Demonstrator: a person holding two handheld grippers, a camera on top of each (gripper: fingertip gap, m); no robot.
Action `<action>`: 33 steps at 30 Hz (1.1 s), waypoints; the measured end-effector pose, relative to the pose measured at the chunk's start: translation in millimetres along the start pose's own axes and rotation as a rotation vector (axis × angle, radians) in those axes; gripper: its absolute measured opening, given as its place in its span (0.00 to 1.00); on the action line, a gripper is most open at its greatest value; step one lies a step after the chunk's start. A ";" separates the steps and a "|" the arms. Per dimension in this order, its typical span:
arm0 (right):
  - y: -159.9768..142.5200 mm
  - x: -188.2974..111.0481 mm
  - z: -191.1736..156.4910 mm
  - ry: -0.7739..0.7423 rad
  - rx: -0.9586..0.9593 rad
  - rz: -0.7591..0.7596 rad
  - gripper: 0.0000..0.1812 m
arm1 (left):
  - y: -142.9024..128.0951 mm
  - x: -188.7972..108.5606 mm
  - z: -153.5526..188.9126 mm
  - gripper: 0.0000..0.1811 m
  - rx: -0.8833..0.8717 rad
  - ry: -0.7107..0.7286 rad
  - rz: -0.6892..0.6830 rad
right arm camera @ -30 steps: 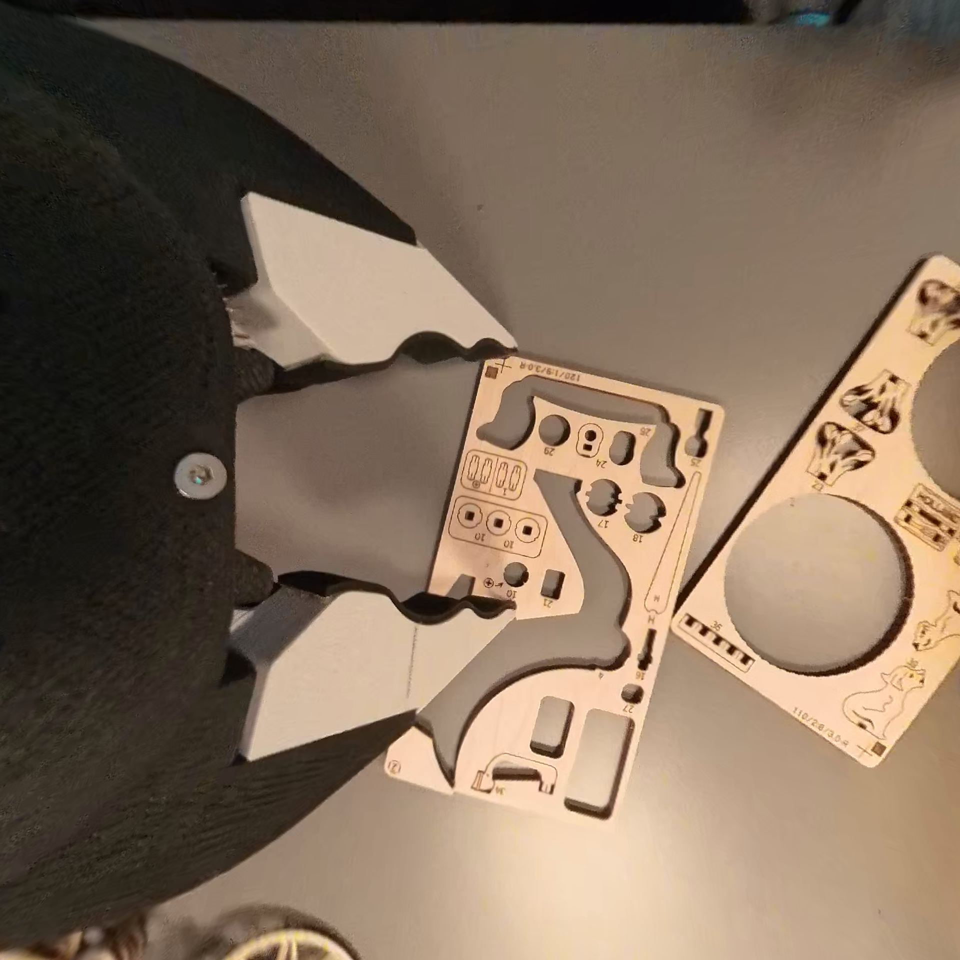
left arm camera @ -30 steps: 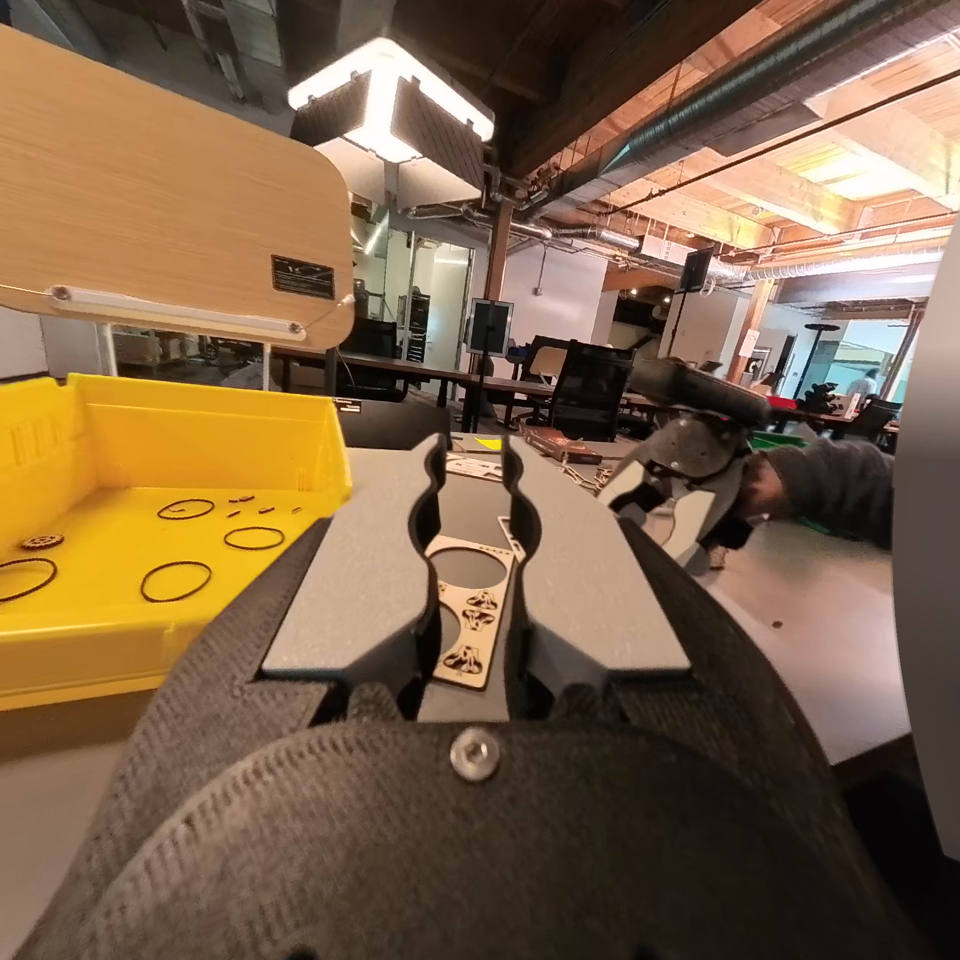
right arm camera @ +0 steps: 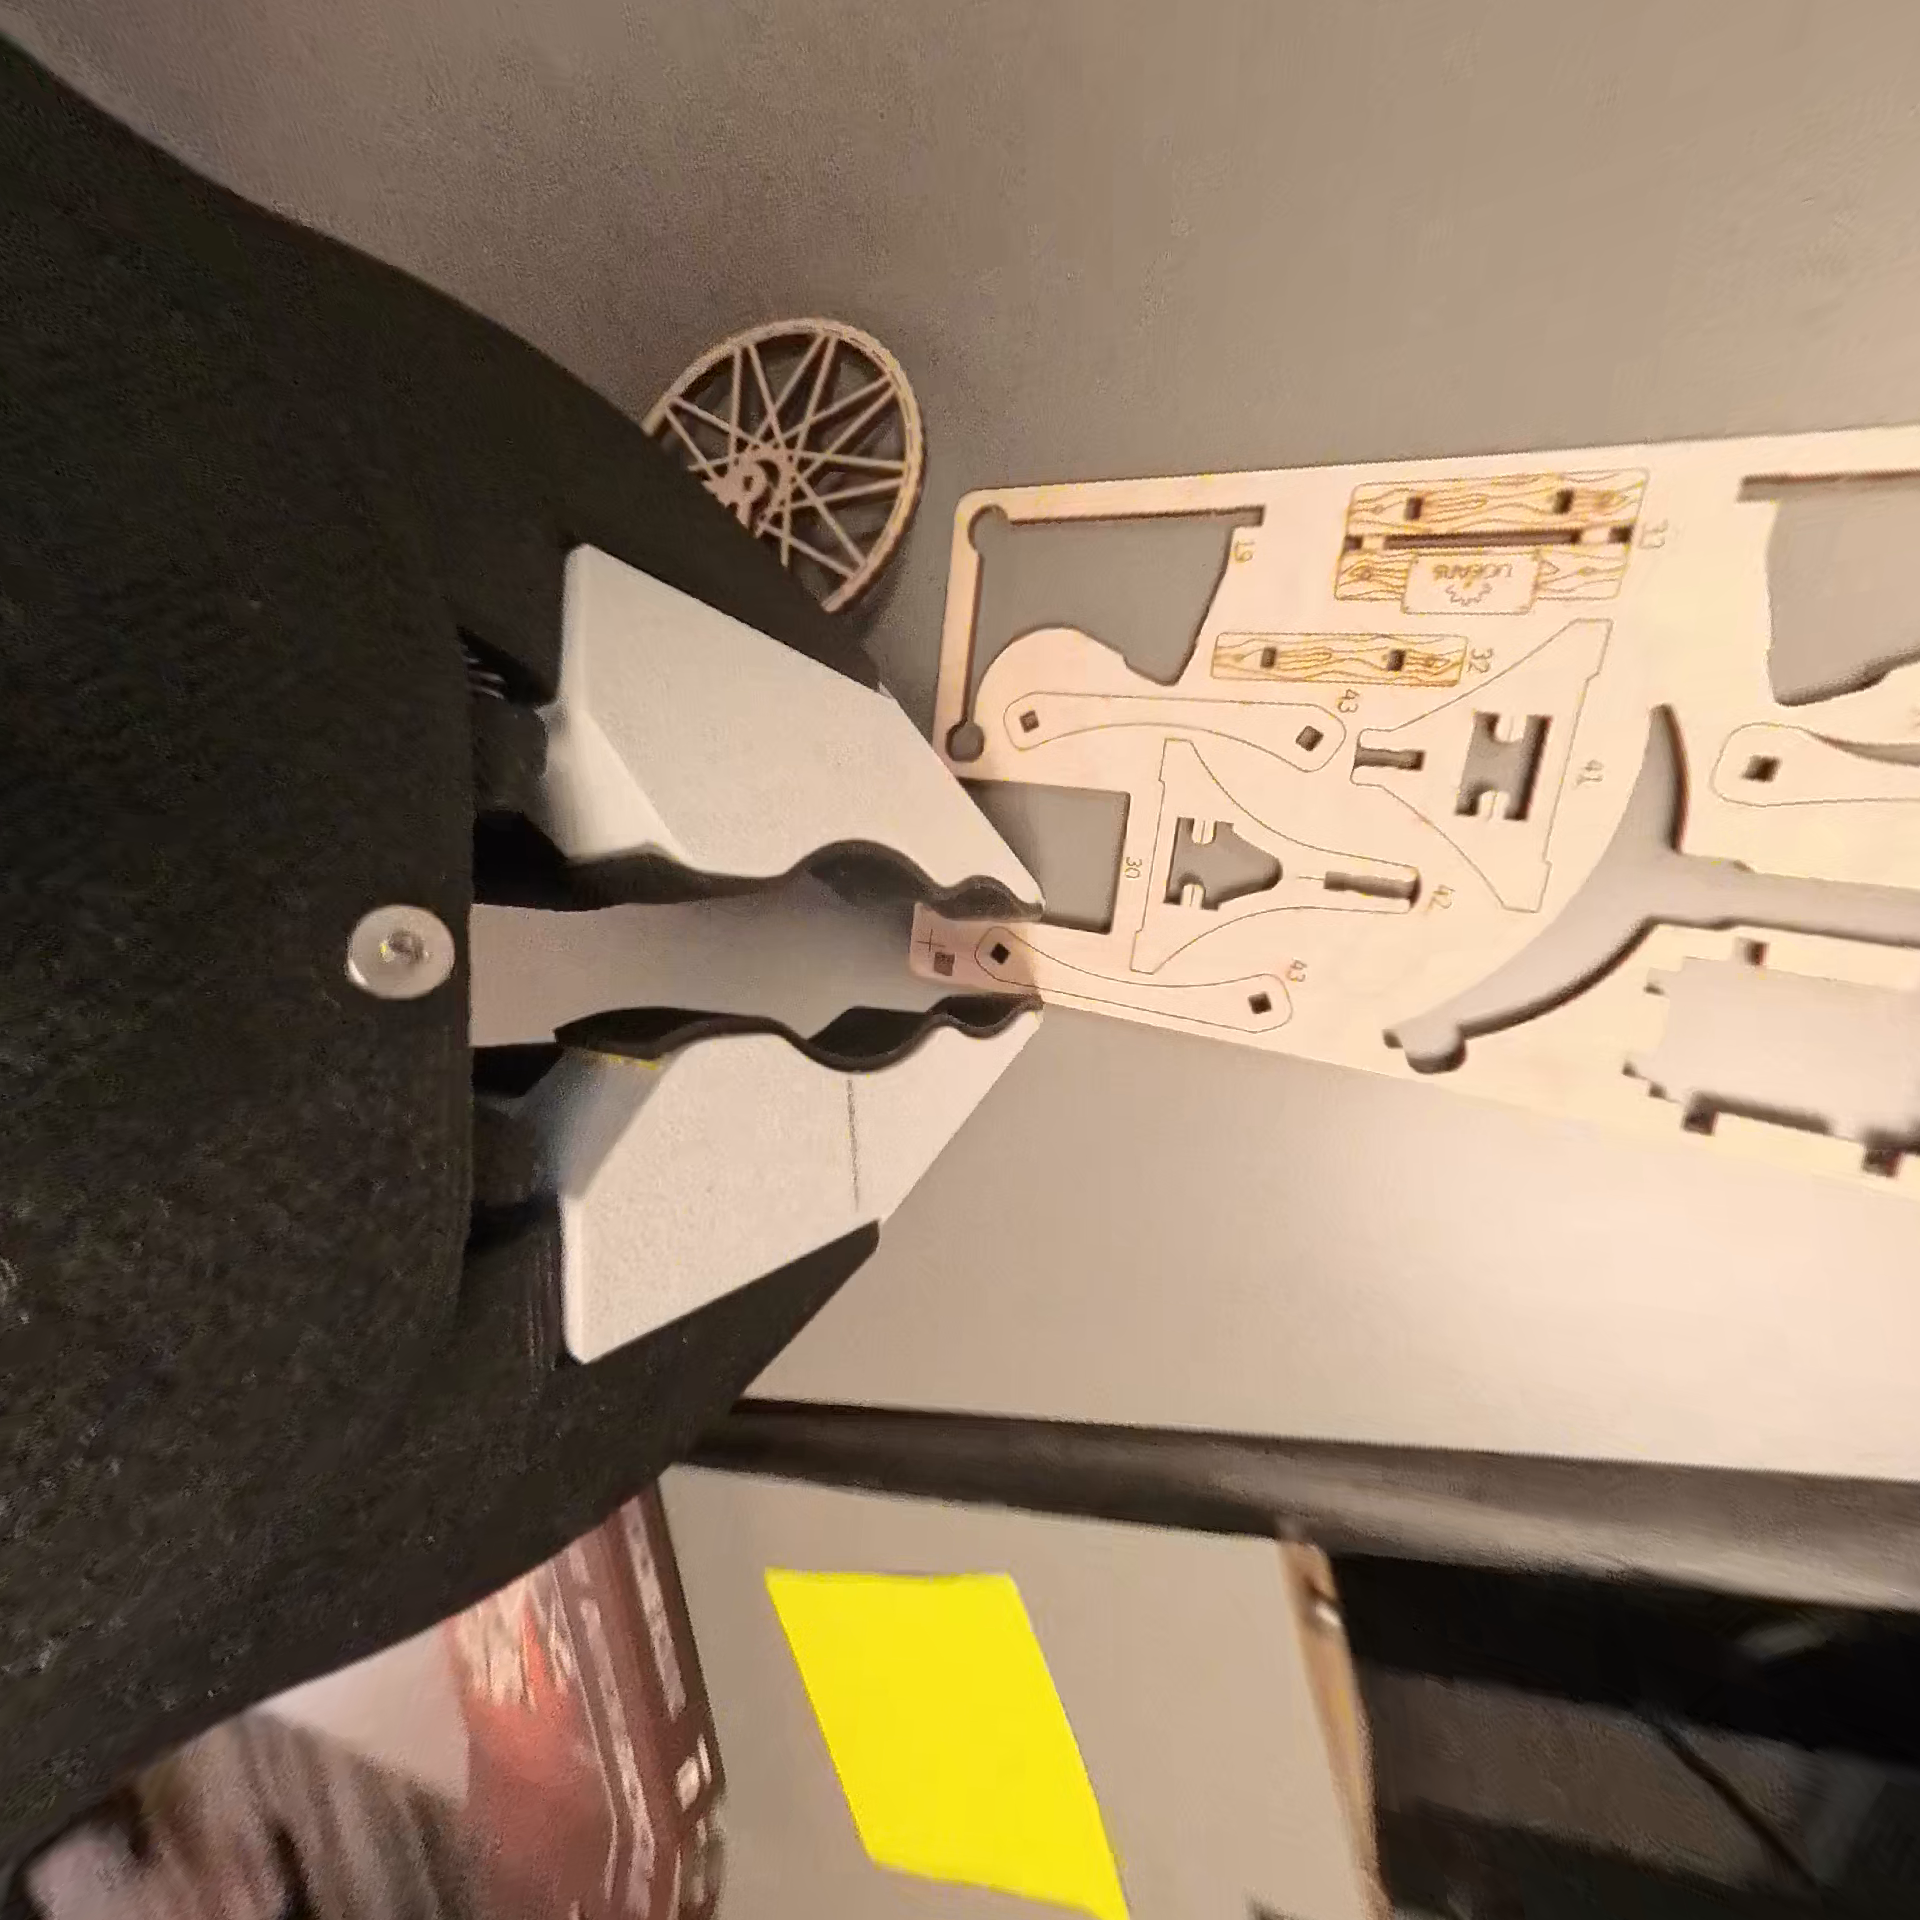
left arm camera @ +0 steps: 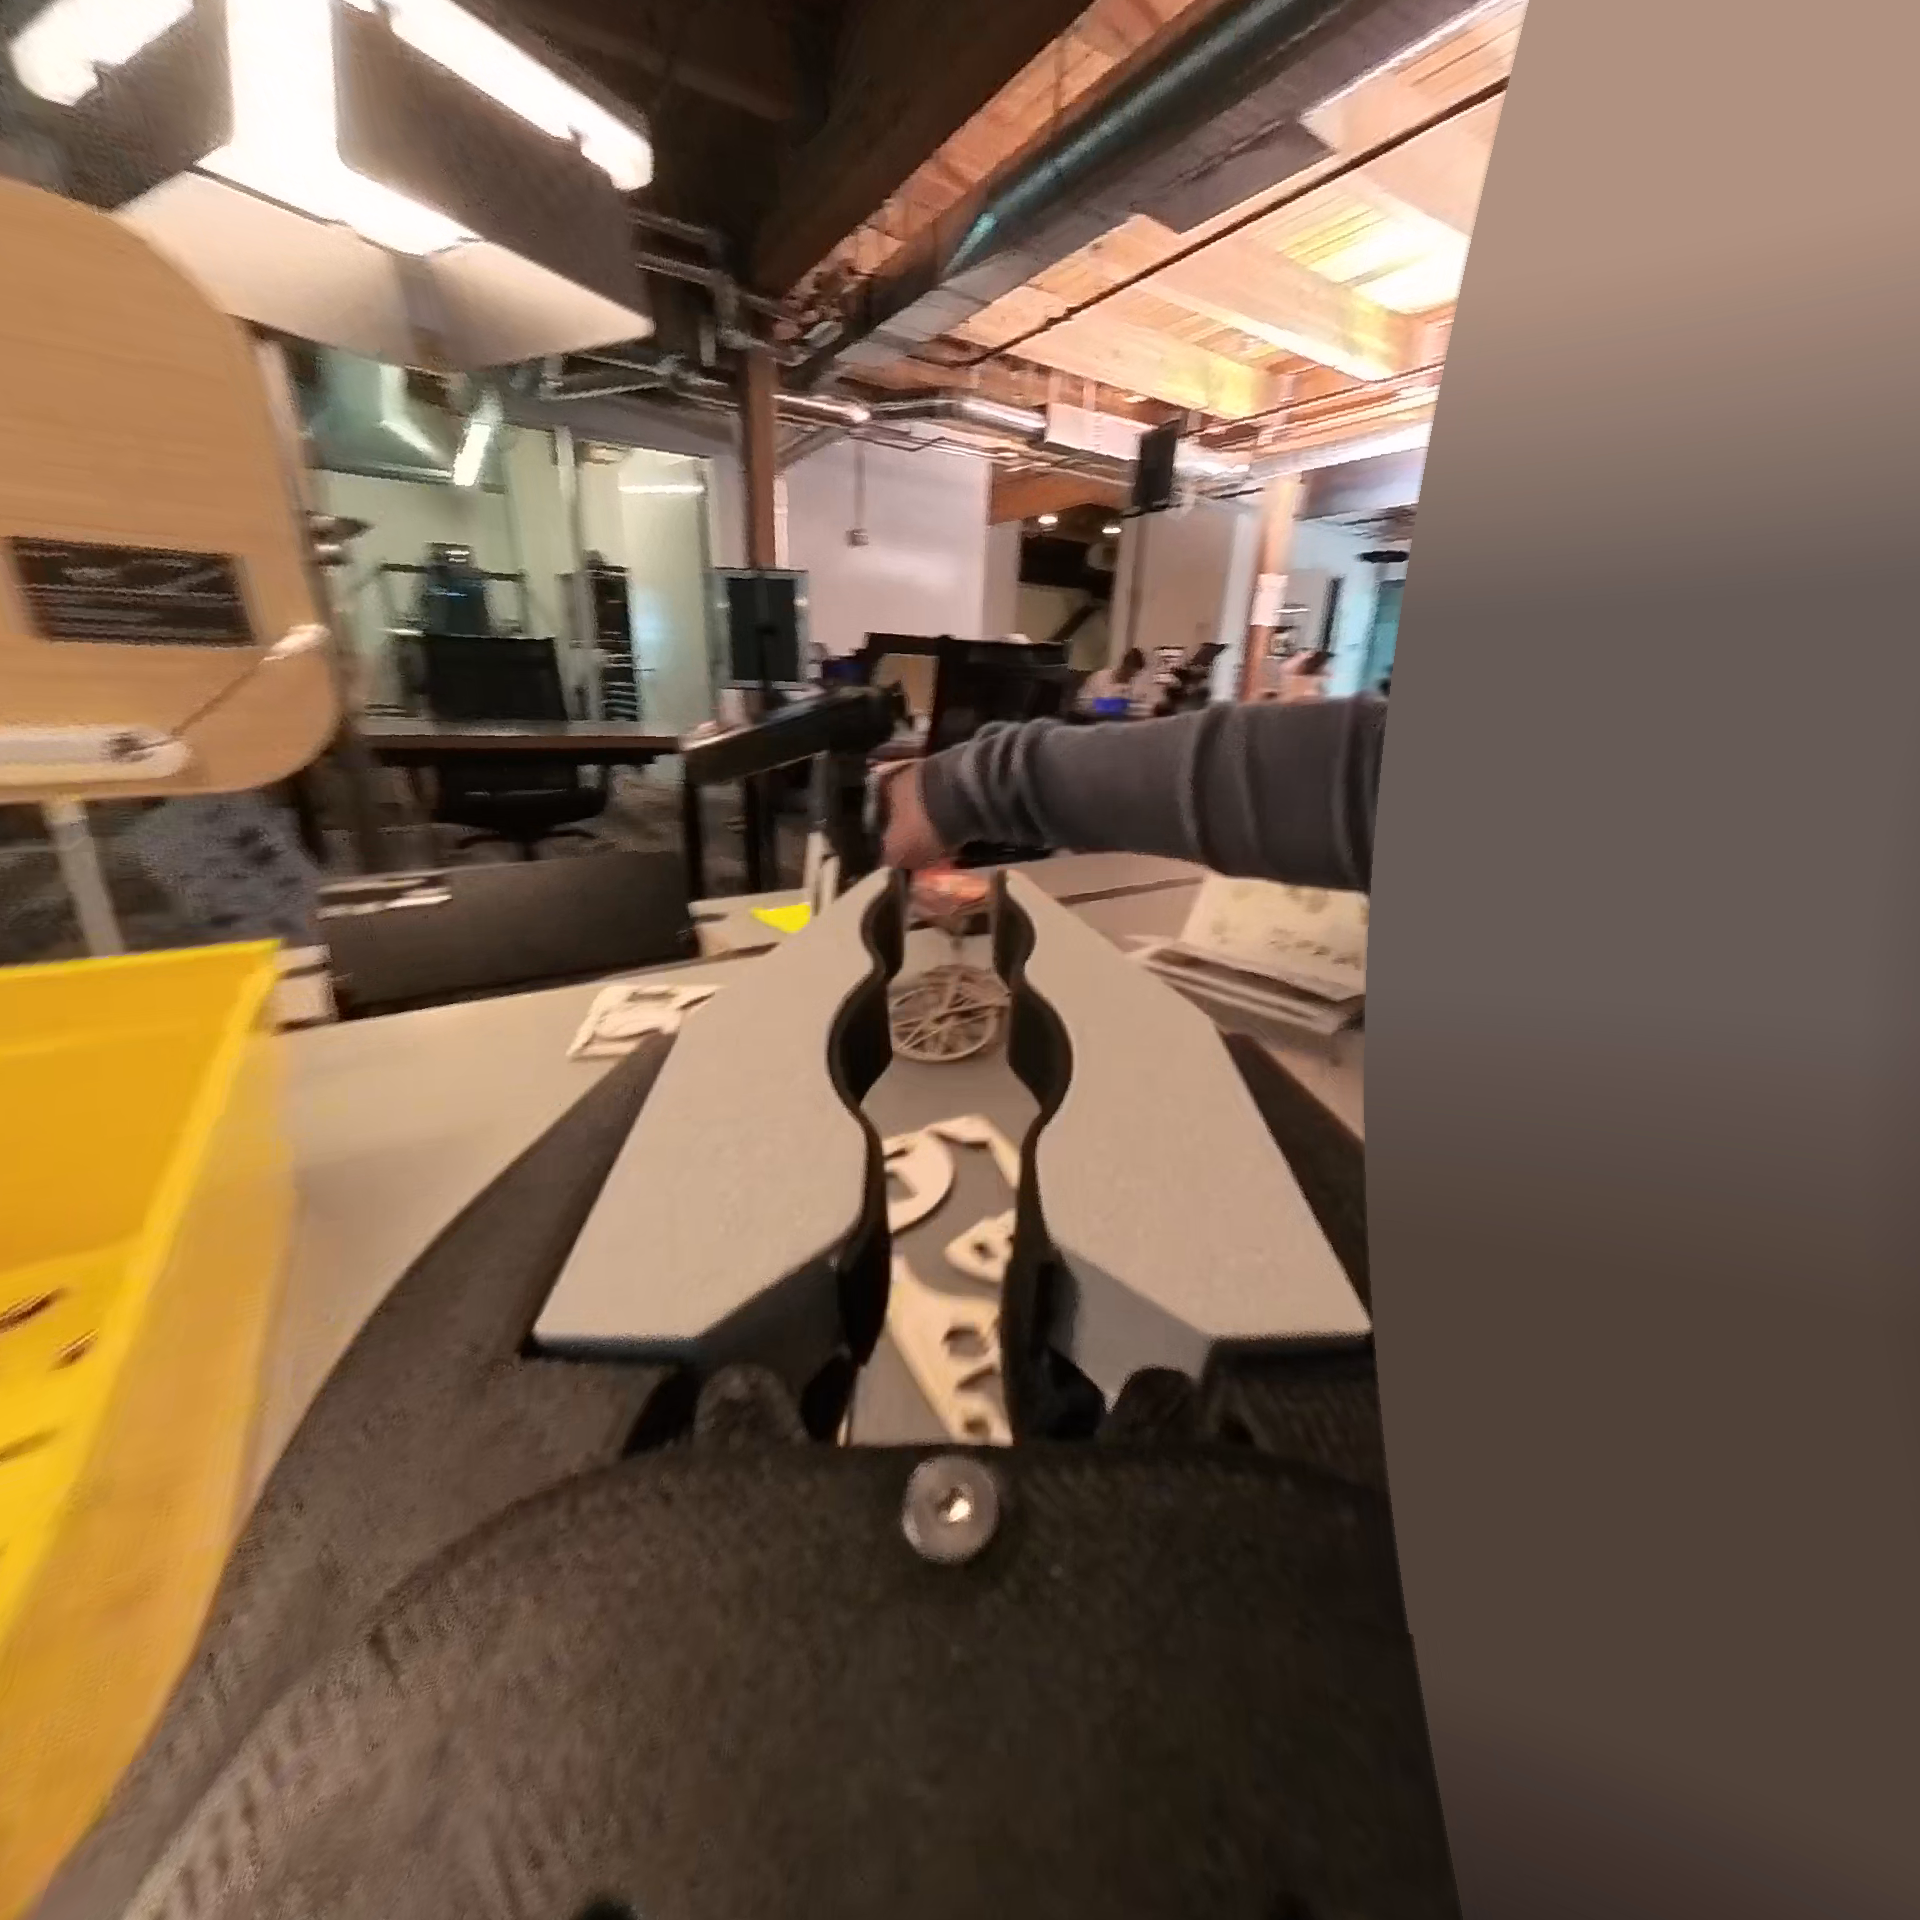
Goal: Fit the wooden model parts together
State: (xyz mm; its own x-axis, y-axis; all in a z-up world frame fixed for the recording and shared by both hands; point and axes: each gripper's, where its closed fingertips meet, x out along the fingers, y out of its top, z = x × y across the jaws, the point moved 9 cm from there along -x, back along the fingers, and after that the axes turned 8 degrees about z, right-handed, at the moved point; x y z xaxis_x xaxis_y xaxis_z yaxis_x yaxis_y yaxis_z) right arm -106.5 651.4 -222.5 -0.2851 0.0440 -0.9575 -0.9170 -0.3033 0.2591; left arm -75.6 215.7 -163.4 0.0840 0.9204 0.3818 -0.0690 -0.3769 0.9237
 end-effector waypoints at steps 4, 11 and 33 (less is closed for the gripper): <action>13.2 -18.4 -27.4 -0.138 -0.271 0.172 0.07 | -9.6 62.4 -13.1 0.10 -0.026 -0.051 -0.102; 7.0 -47.3 -78.0 -0.430 -0.834 0.279 0.07 | -61.9 139.9 -90.0 0.36 0.056 0.219 -0.394; -52.0 -165.8 -128.2 -0.106 0.325 1.454 0.27 | -38.5 128.3 -80.6 0.01 -0.580 -0.108 -0.119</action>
State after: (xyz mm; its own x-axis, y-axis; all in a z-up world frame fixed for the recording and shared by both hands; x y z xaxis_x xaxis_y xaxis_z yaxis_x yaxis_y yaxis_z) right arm 24.2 537.9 -93.5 -0.9856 -0.0313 0.1660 0.1632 0.0773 0.9836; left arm -142.3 356.7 -152.5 0.2227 0.9256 0.3061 -0.5816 -0.1258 0.8037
